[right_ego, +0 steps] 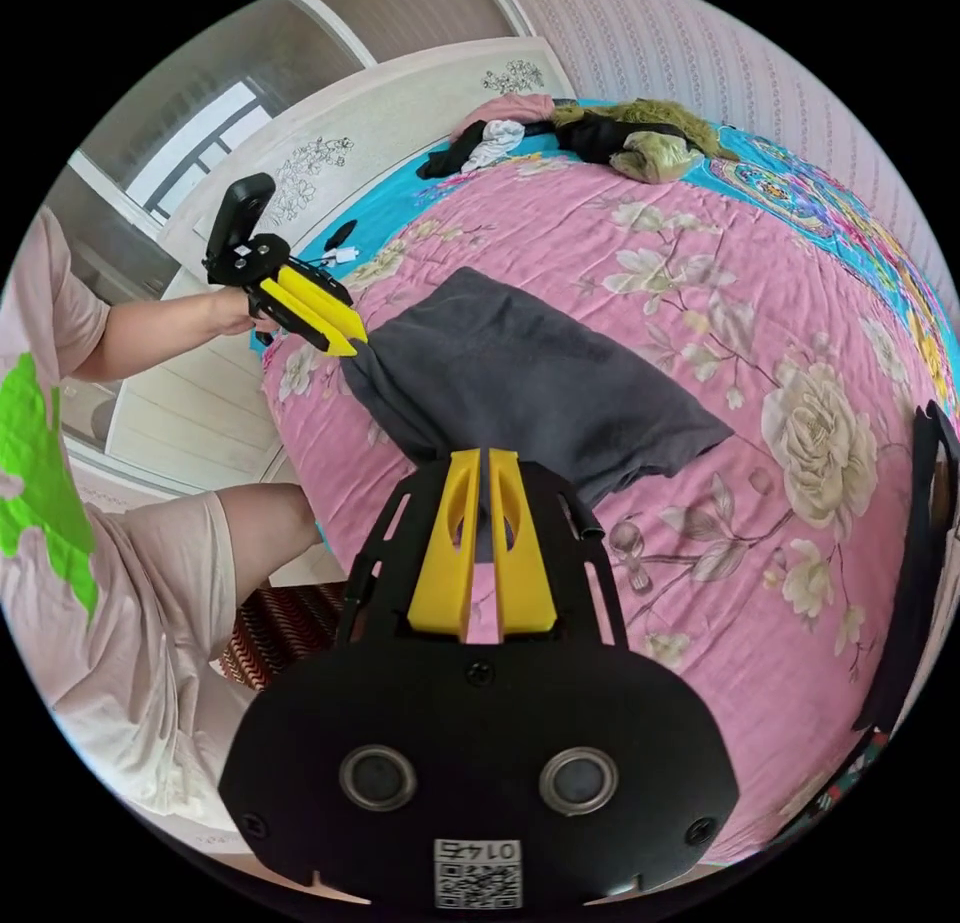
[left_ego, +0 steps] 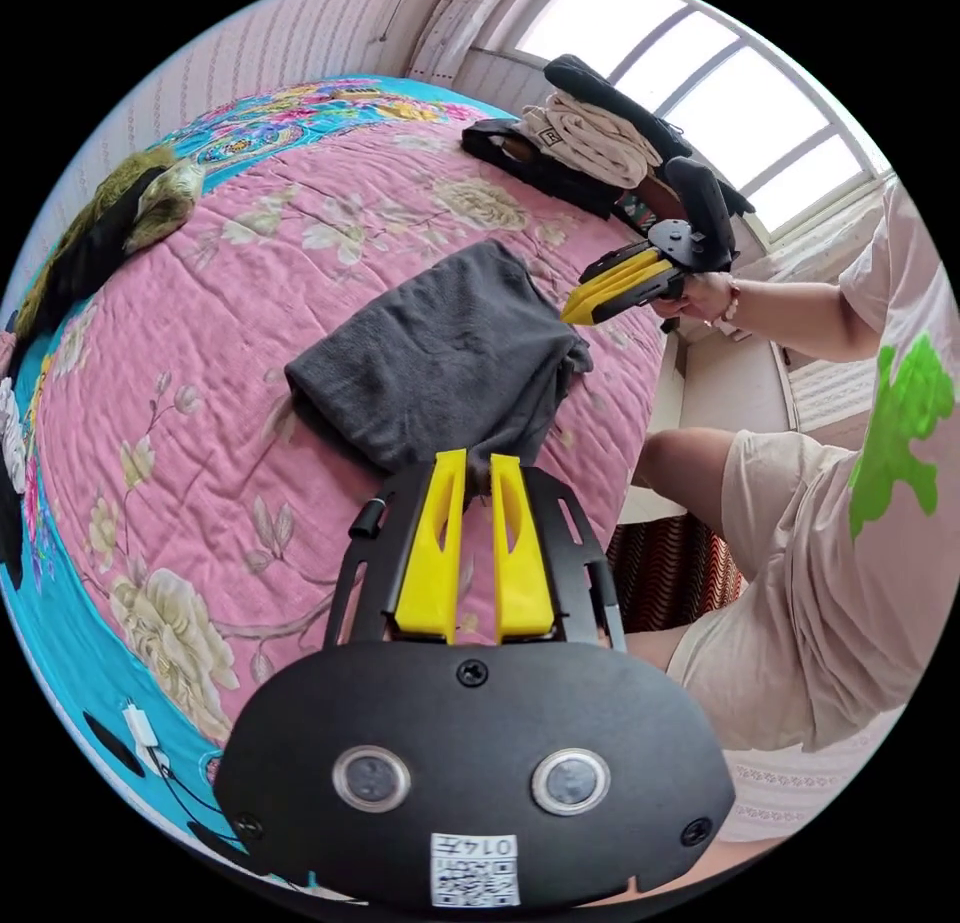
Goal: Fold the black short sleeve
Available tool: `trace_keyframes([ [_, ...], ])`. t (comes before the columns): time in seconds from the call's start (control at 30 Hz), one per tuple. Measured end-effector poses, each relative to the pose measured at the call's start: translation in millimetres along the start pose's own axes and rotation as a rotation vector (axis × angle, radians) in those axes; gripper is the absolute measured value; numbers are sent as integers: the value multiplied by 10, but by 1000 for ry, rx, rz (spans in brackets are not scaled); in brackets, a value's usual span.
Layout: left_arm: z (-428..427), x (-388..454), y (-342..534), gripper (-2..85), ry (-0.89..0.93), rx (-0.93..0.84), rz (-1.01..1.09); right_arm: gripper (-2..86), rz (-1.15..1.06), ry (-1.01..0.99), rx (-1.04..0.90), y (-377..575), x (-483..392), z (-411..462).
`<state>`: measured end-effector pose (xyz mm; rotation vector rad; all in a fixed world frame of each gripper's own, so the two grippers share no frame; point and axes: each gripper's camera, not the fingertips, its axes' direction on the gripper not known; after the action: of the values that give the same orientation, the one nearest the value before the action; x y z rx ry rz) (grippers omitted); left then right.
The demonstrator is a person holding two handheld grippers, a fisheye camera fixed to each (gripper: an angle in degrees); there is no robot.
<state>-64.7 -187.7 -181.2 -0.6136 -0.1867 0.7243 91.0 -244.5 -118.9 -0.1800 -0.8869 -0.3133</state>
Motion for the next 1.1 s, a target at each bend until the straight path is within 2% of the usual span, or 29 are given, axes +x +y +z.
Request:
trace_keyframes([
  [0.07, 149, -43, -50, 19, -73, -96, -55, 2, 19, -1, -61, 12, 31, 137],
  [0.1, 236, -74, -51, 14, -70, -161, -66, 1, 44, 10, -130, 56, 71, 246],
  [0.13, 371, -140, -50, 9, 10, -274, -81, 1, 55, 1, -137, 81, 86, 255],
  [0.2, 269, -198, -43, 8, 83, -207, -133, 2, 89, -33, -81, 104, 111, 16],
  [0.33, -175, -332, -26, 69, 62, -79, -268, 12, 185, -20, 32, 140, 232, -457],
  [0.5, -298, -706, -65, 147, 97, -21, -438, 88, 537, -226, 151, 356, 802, -729],
  [0.6, -247, -862, -205, 144, 148, -3, -494, 122, 639, -265, 118, 453, 946, -722],
  [0.77, -83, -978, -420, 138, 234, -13, -572, 115, 734, -298, 138, 564, 959, -800],
  [0.87, -104, -964, -491, 135, 211, 1, -597, 111, 772, -298, 151, 587, 883, -886],
  [1.0, -203, -928, -581, 109, 228, 38, -613, 99, 715, -354, 151, 523, 679, -1050],
  [1.1, -179, -917, -699, 62, 390, 53, -612, 92, 689, -312, 99, 467, 506, -1128],
])
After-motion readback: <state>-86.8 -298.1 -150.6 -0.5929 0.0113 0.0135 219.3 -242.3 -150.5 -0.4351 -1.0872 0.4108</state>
